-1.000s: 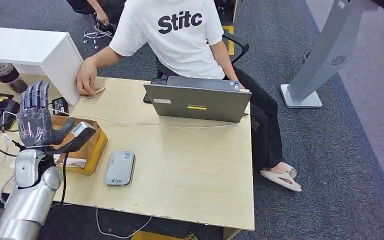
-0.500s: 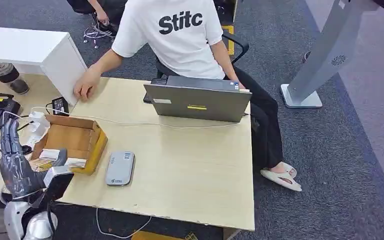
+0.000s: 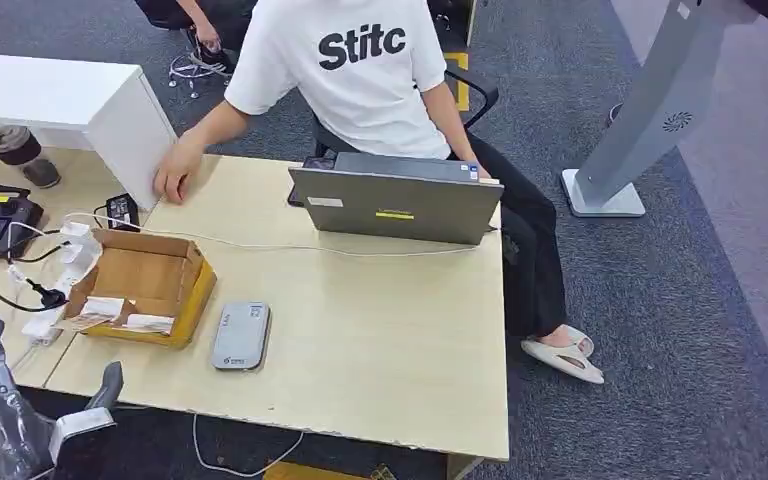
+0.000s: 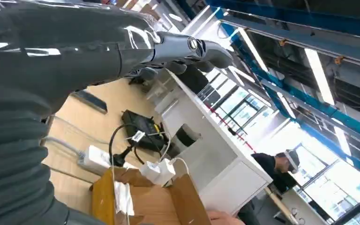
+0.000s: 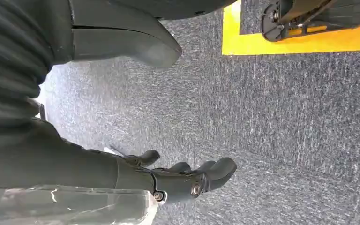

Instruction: Pass the card to the sensor for recognition and then transmit it.

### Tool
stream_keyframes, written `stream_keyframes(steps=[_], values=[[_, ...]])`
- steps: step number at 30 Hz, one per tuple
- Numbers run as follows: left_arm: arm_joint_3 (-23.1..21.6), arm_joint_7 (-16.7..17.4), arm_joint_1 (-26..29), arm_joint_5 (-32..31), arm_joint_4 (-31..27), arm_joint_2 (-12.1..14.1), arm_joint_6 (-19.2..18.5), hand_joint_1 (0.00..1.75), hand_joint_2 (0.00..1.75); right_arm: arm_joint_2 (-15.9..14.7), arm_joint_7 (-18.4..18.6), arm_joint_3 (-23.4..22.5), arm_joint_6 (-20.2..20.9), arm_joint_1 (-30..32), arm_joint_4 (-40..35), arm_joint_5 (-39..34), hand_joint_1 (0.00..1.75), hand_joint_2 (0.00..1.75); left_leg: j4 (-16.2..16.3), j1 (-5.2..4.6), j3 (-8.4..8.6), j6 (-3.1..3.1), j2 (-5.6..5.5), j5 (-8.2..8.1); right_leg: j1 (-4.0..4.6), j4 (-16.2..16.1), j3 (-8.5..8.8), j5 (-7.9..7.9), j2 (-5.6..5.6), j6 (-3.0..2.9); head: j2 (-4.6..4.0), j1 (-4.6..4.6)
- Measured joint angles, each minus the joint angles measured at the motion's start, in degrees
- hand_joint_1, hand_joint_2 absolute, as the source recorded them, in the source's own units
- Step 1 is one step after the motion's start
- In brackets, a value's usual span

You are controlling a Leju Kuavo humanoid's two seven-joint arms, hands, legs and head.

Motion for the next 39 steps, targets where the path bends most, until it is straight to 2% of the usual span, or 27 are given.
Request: stream_keyframes(steps=[4, 6, 9, 14, 17, 20, 25, 27, 32, 35, 39], values=[[2.1, -2.4, 0.5, 1.6, -0.2, -2.8, -3.3, 0.0, 1.75, 0.3, -0.4, -0.4, 0.0, 0.0, 0.0, 0.0, 0.0, 1.75, 0.0, 0.0, 0.01, 0.0, 0.0, 0.01, 0.0, 0.0, 0.01, 0.0, 0.0, 0.0, 0.0, 0.0], [2.8, -2.0, 0.7, -1.1, -0.2, -3.5, -5.6, 0.0, 1.75, 0.3, -0.5, -0.4, 0.0, 0.0, 0.0, 0.1, 0.0, 1.75, 0.0, 0.0, 0.01, 0.01, -0.01, 0.01, 0.0, 0.0, 0.01, 0.0, 0.0, 0.0, 0.0, 0.0], [3.0, 0.3, 0.8, -7.7, -0.2, -3.8, -7.5, 0.0, 1.75, 0.3, -0.5, -0.7, 0.1, 0.0, 0.0, 0.2, 0.0, 1.75, 0.0, 0.0, 0.01, 0.01, -0.01, 0.01, 0.0, 0.0, 0.01, 0.0, -0.03, 0.0, 0.0, 0.0], [3.0, 5.9, 0.9, -16.4, -0.2, -3.1, -8.3, 0.0, 1.75, 0.4, -0.5, -1.3, 0.3, 0.0, 0.0, 1.0, 0.0, 1.75, 0.0, 0.0, 0.02, 0.01, -0.01, 0.01, 0.0, 0.0, 0.0, 0.0, -0.04, 0.0, 0.0, 0.0], [3.0, 9.8, 0.9, -20.8, -0.5, -1.0, -8.3, 0.0, 1.75, 0.4, -0.5, -1.5, 0.4, 0.0, 0.0, 1.2, 0.0, 1.75, 0.0, 0.01, 0.02, 0.01, -0.01, 0.01, 0.01, 0.0, -0.03, 0.0, -0.04, 0.0, 0.0, 0.0], [2.5, 14.5, 0.3, -24.7, -1.3, 2.7, -8.8, 0.0, 1.75, 0.4, -0.4, -1.7, 0.8, 0.0, 0.0, 1.4, 0.0, 1.75, 0.0, 0.02, 0.02, 0.0, -0.01, 0.02, 0.02, 0.0, -0.03, 0.0, -0.04, 0.0, 0.0, 0.0], [1.7, 15.8, -0.5, -25.7, -1.8, 5.7, -9.3, 0.0, 1.75, 0.4, -0.4, -1.9, 1.0, 0.0, 0.0, 2.0, 0.0, 1.75, 0.0, 0.02, 0.03, 0.0, 0.01, 0.03, 0.01, 0.0, -0.02, 0.01, -0.03, -0.01, 0.0, 0.02], [1.2, 17.4, -0.7, -27.2, -1.8, 7.2, -9.8, 0.0, 1.75, 0.4, -0.4, -1.9, 1.0, 0.0, 0.0, 2.1, 0.0, 1.75, 0.0, 0.02, 0.03, 0.0, 0.0, 0.03, 0.0, 0.0, -0.04, 0.01, -0.03, 0.0, 0.0, 0.02], [-0.7, 22.1, -4.0, -30.2, -1.4, 12.7, -14.9, 0.0, 1.75, 0.4, -0.4, -2.0, 1.4, -0.1, 0.0, 2.6, 0.0, 1.75, 0.0, 0.01, 0.02, 0.0, -0.06, 0.03, 0.01, 0.0, -0.01, 0.01, -0.09, -0.01, 0.0, 0.0], [-1.4, 22.7, -5.7, -30.6, -1.1, 15.1, -15.9, 0.0, 1.75, 0.4, -0.4, -2.1, 1.4, -0.1, 0.0, 3.0, 0.0, 1.75, 0.0, 0.02, 0.04, -0.02, -0.03, 0.05, 0.01, 0.0, -0.02, 0.05, -0.05, -0.06, 0.0, 0.0], [-1.9, 22.8, -6.5, -30.6, -0.9, 16.8, -16.0, 0.0, 1.75, 0.4, -0.4, -2.3, 1.4, -0.1, 0.0, 3.0, 0.0, 1.75, 0.0, 0.02, 0.03, -0.04, -0.02, 0.07, 0.01, 0.0, -0.04, 0.04, -0.04, -0.05, 0.0, 0.02]])
